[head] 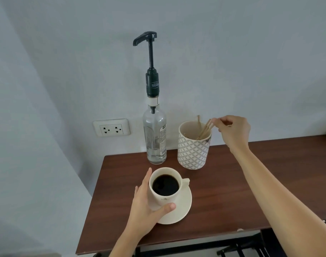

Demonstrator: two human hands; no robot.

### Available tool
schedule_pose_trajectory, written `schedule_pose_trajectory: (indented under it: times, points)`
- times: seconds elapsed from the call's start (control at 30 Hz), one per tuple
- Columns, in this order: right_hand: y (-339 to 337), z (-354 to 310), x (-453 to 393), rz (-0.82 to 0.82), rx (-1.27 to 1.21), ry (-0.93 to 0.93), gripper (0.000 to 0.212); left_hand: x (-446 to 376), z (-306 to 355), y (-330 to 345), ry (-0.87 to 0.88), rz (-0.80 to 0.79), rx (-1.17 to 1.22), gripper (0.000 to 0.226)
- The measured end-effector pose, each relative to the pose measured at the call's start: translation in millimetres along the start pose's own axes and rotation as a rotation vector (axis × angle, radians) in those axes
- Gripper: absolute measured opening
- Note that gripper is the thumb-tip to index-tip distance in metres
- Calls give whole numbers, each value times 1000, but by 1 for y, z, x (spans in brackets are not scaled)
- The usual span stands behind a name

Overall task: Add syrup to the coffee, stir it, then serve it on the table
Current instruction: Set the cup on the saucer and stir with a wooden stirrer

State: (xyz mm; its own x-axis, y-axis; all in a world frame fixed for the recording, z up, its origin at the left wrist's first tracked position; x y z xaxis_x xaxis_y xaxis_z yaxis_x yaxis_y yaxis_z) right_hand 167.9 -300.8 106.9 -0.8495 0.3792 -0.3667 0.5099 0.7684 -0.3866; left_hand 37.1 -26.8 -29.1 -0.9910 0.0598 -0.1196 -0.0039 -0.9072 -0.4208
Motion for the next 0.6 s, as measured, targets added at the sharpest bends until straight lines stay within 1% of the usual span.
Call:
schedule_pose_trajectory:
  times: [0.1, 0.2, 0.23, 0.27, 0.3, 0.4, 0.43, 0.5, 0.6]
  points:
    - [-19, -25, 6, 85, -44, -123, 20, -1, 0, 1, -23, -27, -1, 108]
    - [-49, -61, 24, 210, -230, -262, 21, 0, -2, 1, -47, -38, -6, 113]
    - [-57, -73, 33, 225, -292, -306, 19, -1, -1, 1, -51, -37, -10, 115]
    - [-61, -84, 43, 203, -339, -339, 18, 0, -1, 1, -53, -37, -13, 115]
    - [-60, -92, 54, 140, -364, -356, 16, -1, -1, 1, -51, -37, -16, 113]
    - [-30, -94, 86, -161, -276, -379, 14, 0, 0, 0, -28, -38, -8, 100]
    - [-16, -87, 96, -237, -239, -380, 13, 1, 1, 0, -21, -37, -3, 96]
    - [5, -70, 110, -300, -186, -374, 11, 1, 2, -1, -2, -26, 11, 94]
    - [25, -48, 122, -351, -92, -368, 15, 1, 7, -2, 10, -17, 23, 91]
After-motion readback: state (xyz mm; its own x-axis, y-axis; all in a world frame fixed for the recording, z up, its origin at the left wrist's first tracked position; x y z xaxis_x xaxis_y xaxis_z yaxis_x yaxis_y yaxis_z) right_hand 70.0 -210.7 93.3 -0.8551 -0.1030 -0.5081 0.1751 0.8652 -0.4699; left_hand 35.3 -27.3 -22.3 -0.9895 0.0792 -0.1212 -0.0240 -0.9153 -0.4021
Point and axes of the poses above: each hand's wrist, its own x-axis away from the middle knuckle, its own y-axis out of the palm, z = x × y, the point moved 4 cm from there along -x, towards the middle knuckle, and after that the axes turned 2 degrees about y, right-handed, at the moved point
